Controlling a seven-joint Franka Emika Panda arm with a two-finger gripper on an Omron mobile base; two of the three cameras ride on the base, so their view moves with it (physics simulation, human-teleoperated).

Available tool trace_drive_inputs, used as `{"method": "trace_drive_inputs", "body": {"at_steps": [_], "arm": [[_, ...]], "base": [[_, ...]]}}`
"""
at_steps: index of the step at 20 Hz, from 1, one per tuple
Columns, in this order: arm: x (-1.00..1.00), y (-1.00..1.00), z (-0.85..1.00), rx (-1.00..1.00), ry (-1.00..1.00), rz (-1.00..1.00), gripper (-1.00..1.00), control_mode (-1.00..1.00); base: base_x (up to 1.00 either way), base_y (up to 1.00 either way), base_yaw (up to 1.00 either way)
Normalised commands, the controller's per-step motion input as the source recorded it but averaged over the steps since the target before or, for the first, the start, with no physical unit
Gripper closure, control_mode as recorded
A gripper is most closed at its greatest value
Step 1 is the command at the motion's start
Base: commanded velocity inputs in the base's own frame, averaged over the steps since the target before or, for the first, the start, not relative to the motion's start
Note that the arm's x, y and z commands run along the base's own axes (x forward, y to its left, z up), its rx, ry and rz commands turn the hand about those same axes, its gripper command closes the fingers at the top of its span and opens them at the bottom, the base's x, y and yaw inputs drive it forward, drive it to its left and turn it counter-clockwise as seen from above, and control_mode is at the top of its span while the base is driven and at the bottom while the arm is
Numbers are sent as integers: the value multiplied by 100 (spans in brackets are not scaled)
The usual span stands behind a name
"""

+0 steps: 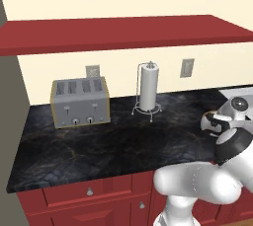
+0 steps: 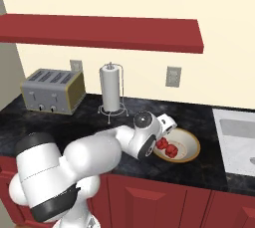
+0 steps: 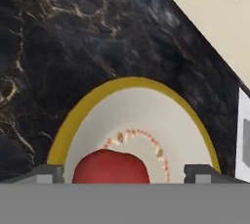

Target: Pick the bell peppers from the cabinet and place them in one bowl. Pick the onion from the sink and place it in the other bowl.

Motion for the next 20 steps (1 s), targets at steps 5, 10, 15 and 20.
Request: {"method": "trace_drive_inputs", "body": {"at_steps": [5,10,15,20], "arm": [[-76,8,65,9,0,-3,-100,-100],[-73,30,82,4,2,-4,-100,-100],[-81,31,74,0,13,-1,-100,-100],[-100,22,53,2,9,0,-100,-100]], "base": [[0,0,0],[0,0,0],[0,0,0],[0,0,0]]}}
